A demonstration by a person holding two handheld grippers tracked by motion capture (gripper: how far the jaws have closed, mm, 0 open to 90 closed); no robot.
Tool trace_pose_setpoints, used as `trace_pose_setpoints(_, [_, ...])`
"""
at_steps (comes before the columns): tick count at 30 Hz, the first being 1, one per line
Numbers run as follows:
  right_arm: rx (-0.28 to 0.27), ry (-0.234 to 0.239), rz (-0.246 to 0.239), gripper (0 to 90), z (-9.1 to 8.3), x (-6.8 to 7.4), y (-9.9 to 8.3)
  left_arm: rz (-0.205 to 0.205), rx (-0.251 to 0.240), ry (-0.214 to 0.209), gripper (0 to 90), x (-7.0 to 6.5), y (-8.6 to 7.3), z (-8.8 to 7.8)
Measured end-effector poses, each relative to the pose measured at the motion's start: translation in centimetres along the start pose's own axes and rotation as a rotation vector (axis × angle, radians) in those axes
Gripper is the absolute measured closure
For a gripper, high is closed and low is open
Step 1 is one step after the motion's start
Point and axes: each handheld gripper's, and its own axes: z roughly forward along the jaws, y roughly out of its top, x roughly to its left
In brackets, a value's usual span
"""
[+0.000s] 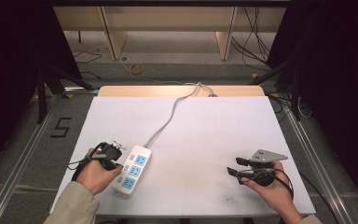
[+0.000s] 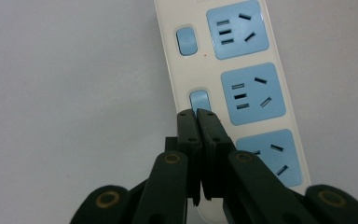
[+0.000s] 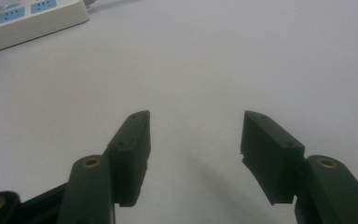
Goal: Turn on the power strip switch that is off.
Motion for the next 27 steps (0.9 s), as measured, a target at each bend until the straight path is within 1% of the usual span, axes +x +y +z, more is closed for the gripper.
trace_pose_setpoints(1, [0.000,0.000,0.000,43.5,0.0,0.0,0.0,0.000,0.000,0.000,87.0,0.0,0.0,0.0])
trace_pose_setpoints(4, [0.000,0.000,0.000,43.5,0.0,0.0,0.0,0.008,-0.055,0.014,85.0,0.2,0.0,-0.1])
trace_pose_setpoints(5, [0.000,0.000,-0.001,43.5,0.0,0.0,0.0,0.008,-0.055,0.014,84.5,0.2,0.0,-0.1])
trace_pose_setpoints(9, [0.000,0.000,-0.002,43.5,0.0,0.0,0.0,0.019,-0.122,0.020,82.0,0.4,0.0,-0.3])
trace_pose_setpoints(10, [0.000,0.000,-0.002,43.5,0.0,0.0,0.0,0.020,-0.147,0.023,81.6,0.5,0.0,-0.3])
trace_pose_setpoints(11, [0.001,0.000,-0.002,43.4,0.0,0.0,0.0,0.020,-0.147,0.023,81.1,0.5,0.0,-0.3])
trace_pose_setpoints(14, [-0.001,0.001,-0.003,43.4,0.0,0.1,0.0,0.015,-0.184,0.027,80.2,0.6,-0.1,-0.4])
trace_pose_setpoints(16, [-0.003,0.002,-0.004,43.4,0.0,0.1,0.0,0.014,-0.192,0.028,79.6,0.7,-0.1,-0.4])
trace_pose_setpoints(17, [-0.003,0.002,-0.005,43.4,-0.1,0.1,0.0,0.007,-0.210,0.027,79.4,0.8,-0.1,-0.4])
trace_pose_setpoints(18, [-0.004,0.002,-0.003,43.4,-0.1,0.1,0.0,0.007,-0.210,0.027,79.0,0.8,-0.1,-0.4])
trace_pose_setpoints(19, [-0.004,0.002,-0.003,43.3,-0.1,0.1,0.0,0.003,-0.227,0.030,78.6,0.9,-0.1,-0.4])
trace_pose_setpoints(21, [-0.005,0.002,-0.002,43.3,-0.1,0.1,0.0,0.004,-0.237,0.033,78.1,0.9,-0.1,-0.4])
trace_pose_setpoints(22, [-0.005,0.002,-0.002,43.3,-0.1,0.1,0.0,-0.001,-0.249,0.035,76.8,1.0,-0.1,-0.4])
trace_pose_setpoints(24, [-0.005,0.001,-0.003,43.2,-0.1,0.1,0.0,0.000,-0.258,0.037,75.8,1.1,-0.1,-0.4])
trace_pose_setpoints(26, [-0.006,0.000,-0.003,43.1,-0.1,0.1,0.0,-0.002,-0.282,0.044,74.3,1.2,0.0,-0.4])
trace_pose_setpoints(27, [-0.007,0.000,-0.002,43.1,-0.1,0.1,0.0,-0.001,-0.290,0.040,73.6,1.3,0.0,-0.4])
